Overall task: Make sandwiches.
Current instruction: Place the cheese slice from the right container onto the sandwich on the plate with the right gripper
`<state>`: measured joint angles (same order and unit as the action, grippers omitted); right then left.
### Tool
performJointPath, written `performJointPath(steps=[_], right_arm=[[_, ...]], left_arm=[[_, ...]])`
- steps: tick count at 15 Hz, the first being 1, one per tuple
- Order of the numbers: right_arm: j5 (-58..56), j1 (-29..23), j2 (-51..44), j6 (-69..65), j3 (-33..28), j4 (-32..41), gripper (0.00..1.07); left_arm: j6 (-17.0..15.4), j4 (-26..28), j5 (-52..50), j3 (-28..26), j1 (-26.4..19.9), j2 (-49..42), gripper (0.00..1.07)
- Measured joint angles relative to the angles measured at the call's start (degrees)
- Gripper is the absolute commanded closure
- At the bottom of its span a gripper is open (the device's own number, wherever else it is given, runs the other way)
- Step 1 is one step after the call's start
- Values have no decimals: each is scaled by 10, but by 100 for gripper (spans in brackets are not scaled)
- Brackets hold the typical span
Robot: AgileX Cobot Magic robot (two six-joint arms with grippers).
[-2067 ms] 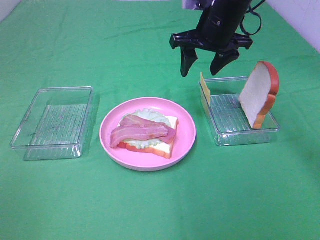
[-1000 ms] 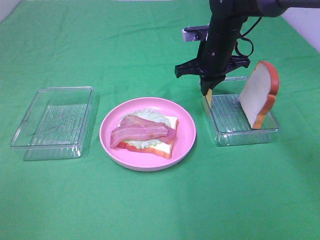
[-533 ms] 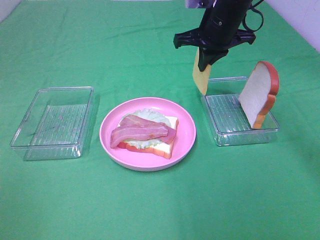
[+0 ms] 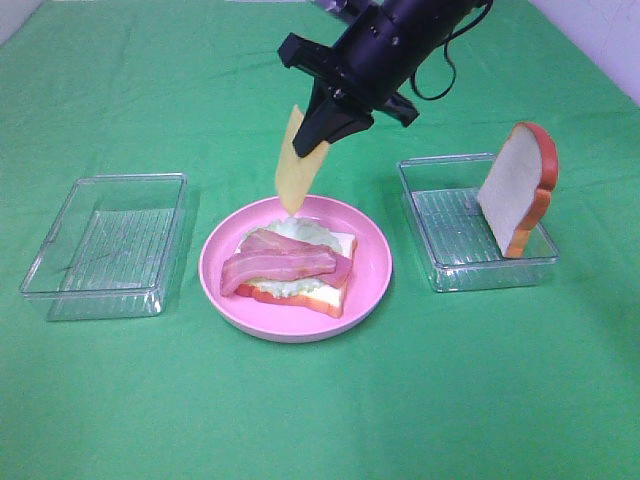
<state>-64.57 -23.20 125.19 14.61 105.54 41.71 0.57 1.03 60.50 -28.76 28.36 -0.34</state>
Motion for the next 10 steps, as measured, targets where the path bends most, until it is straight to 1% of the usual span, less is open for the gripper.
performJointPath(steps=[2, 4, 5, 6, 8, 10], right_arm=[[-2, -18, 23, 10, 0, 24, 107], [-3, -41, 57, 12, 0, 33, 107], [-3, -47, 69, 6, 0, 34, 107], [7, -48, 77, -12, 0, 12, 107], [27, -48, 77, -54, 0, -34, 99], [33, -48, 77, -85, 0, -74, 77]], left_arm=[[0, 0, 0, 0, 0, 0, 28], [0, 0, 0, 0, 0, 0, 28], [0, 0, 0, 0, 0, 0, 28], [0, 0, 0, 0, 0, 0, 28], [0, 0, 0, 0, 0, 0, 28], [0, 0, 0, 0, 0, 0, 28]])
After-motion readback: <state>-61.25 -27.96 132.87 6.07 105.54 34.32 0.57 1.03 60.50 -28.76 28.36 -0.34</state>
